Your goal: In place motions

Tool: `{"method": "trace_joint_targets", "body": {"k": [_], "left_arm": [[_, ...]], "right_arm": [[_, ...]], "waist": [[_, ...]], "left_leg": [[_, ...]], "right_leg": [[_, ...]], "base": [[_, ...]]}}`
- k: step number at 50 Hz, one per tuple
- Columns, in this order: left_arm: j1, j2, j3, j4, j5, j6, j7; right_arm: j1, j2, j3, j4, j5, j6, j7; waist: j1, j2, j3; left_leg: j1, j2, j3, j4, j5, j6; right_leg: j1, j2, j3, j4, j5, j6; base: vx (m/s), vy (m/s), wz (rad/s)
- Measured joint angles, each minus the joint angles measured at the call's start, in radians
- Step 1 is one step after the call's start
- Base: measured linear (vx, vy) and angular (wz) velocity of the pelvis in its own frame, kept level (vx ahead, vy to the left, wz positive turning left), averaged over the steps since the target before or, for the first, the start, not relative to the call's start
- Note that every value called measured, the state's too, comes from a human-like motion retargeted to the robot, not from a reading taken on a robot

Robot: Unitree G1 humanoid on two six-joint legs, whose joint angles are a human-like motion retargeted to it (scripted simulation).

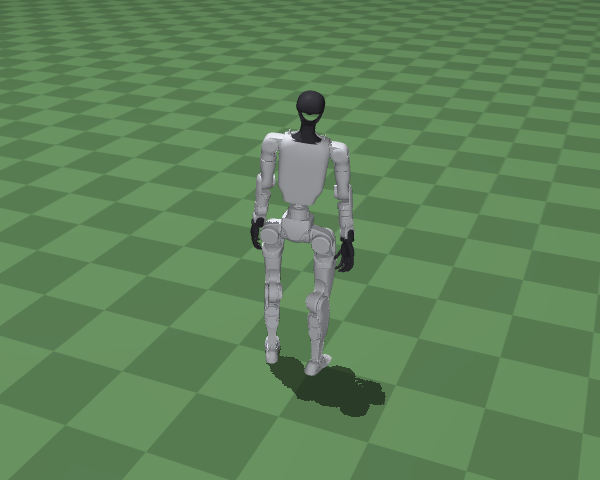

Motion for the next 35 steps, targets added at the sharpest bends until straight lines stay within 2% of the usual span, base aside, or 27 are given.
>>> {"method": "trace_joint_targets", "body": {"k": [2,5,8,15,20,22,25,28,30,32,35], "left_arm": [[-0.036,0.012,-0.05,-0.023,0.015,0.015,-0.096],[-0.069,0.024,-0.069,-0.05,0.042,0.042,-0.257],[-0.075,0.03,-0.081,-0.063,0.063,0.051,-0.302],[-0.032,0.025,-0.086,-0.024,0.145,0.068,-0.267],[0.033,0.007,-0.064,0.049,0.244,0.103,-0.311],[0.065,0.007,-0.046,0.077,0.257,0.108,-0.317],[0.107,-0.006,0.012,0.101,0.167,0.071,-0.277],[0.127,-0.029,0.115,0.105,0.047,0.09,-0.23],[0.129,-0.032,0.176,0.114,-0.021,0.101,-0.222],[0.129,-0.022,0.194,0.12,-0.051,0.108,-0.227],[0.135,0.003,0.172,0.115,-0.034,0.11,-0.207]], "right_arm": [[0.051,-0.014,-0.073,0.0,0.02,0.002,-0.022],[0.095,-0.028,-0.151,0.0,0.072,-0.016,-0.034],[0.11,-0.037,-0.195,0.0,0.125,-0.016,-0.039],[0.065,-0.03,-0.185,-0.017,0.179,-0.017,-0.059],[0.03,0.016,-0.142,-0.075,0.152,-0.007,-0.032],[0.016,0.035,-0.105,-0.104,0.121,-0.003,-0.047],[-0.004,0.061,-0.053,-0.144,0.062,-0.006,-0.05],[-0.015,0.076,-0.017,-0.176,0.017,-0.024,-0.015],[-0.023,0.083,0.016,-0.194,0.0,-0.04,0.019],[-0.03,0.086,0.032,-0.203,-0.003,-0.048,0.043],[-0.037,0.087,0.038,-0.199,-0.002,-0.049,0.055]], "waist": [[-0.109,-0.014,0.003],[-0.125,-0.015,-0.001],[-0.141,-0.008,-0.006],[-0.169,0.016,0.0],[-0.22,0.016,0.004],[-0.193,0.017,0.001],[-0.192,0.014,-0.003],[-0.266,0.007,-0.013],[-0.252,0.005,-0.009],[-0.198,0.003,-0.001],[-0.198,-0.004,-0.002]], "left_leg": [[-0.013,-0.045,-0.118,0.002,0.018,0.011],[-0.011,-0.05,-0.118,-0.001,0.019,0.013],[-0.004,-0.049,-0.102,-0.004,0.016,0.016],[0.02,-0.041,-0.039,-0.009,0.002,0.025],[0.032,-0.054,-0.055,-0.012,0.0,0.032],[0.035,-0.047,-0.018,-0.015,-0.005,0.03],[0.04,-0.047,-0.007,-0.02,-0.012,0.031],[0.04,-0.053,-0.079,-0.017,-0.021,0.022],[0.037,-0.048,-0.056,-0.017,-0.018,0.022],[0.03,-0.04,-0.003,-0.015,-0.012,0.028],[0.025,-0.041,-0.01,-0.016,-0.011,0.029]], "right_leg": [[0.015,-0.01,-0.128,-0.028,0.026,-0.02],[0.018,-0.012,-0.129,-0.033,0.027,-0.018],[0.011,-0.01,-0.112,-0.03,0.031,-0.019],[-0.005,0.004,-0.047,-0.023,0.041,-0.025],[-0.011,0.006,-0.066,-0.026,0.055,-0.038],[-0.02,0.006,-0.025,-0.02,0.053,-0.031],[-0.032,0.006,-0.013,-0.015,0.055,-0.03],[-0.03,-0.015,-0.082,-0.01,0.048,-0.021],[-0.037,-0.012,-0.059,-0.009,0.052,-0.021],[-0.046,0.002,-0.007,-0.009,0.061,-0.025],[-0.049,0.001,-0.013,-0.009,0.061,-0.024]], "base": [[0.03,-0.01,1.45],[0.01,0.0,0.32],[0.02,0.01,-0.31],[0.01,0.03,-0.47],[0.02,0.01,0.06],[0.03,-0.01,-0.69],[0.0,-0.01,-0.08],[-0.01,0.0,0.94],[0.0,0.0,-0.46],[-0.01,0.01,-1.0],[-0.01,0.0,-0.08]]}}
